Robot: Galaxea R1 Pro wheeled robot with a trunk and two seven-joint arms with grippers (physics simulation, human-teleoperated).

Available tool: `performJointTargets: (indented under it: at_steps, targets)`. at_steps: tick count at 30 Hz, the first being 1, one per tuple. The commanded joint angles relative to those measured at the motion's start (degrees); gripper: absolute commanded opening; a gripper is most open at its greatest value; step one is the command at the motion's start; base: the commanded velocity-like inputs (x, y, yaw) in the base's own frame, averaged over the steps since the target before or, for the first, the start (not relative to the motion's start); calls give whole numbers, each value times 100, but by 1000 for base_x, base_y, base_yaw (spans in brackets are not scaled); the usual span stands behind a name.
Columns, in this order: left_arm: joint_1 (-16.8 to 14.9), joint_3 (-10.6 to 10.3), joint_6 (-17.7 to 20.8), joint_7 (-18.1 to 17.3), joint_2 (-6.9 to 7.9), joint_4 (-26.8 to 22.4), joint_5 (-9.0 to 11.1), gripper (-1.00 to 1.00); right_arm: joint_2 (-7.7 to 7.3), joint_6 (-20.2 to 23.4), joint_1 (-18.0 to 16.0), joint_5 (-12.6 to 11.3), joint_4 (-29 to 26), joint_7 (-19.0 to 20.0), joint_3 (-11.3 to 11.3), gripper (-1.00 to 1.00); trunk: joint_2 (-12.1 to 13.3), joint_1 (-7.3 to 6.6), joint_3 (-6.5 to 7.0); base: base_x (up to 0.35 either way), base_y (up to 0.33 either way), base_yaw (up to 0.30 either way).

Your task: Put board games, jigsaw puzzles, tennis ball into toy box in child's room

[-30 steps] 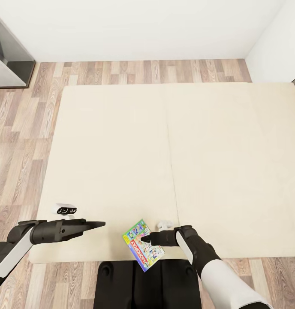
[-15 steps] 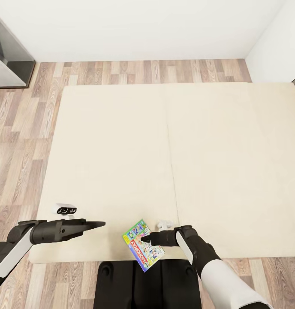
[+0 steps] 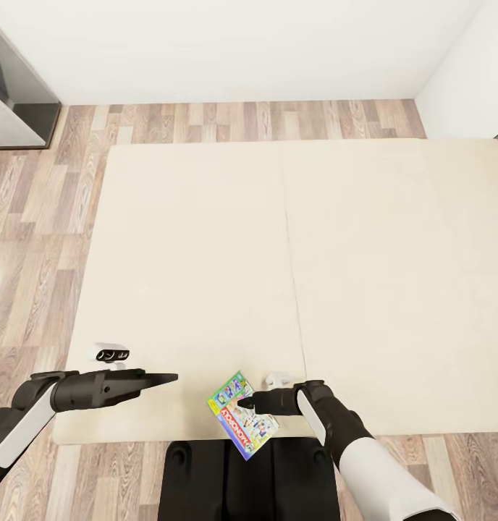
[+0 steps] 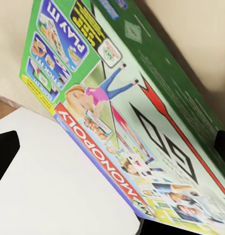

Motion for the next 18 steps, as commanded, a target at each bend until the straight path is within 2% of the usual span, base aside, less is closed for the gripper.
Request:
performJointTargets:
  at_steps: [1, 18]
  targets:
    - [-5, -16, 60, -1, 7, 0, 38, 100, -3, 38, -1, -58, -6, -24, 12, 100, -9, 3, -6, 0, 0, 0]
    - [-4, -14, 63, -1, 7, 0, 38, 100, -10, 38, -1, -71, -6, -25, 11, 100, -9, 3, -6, 0, 0, 0]
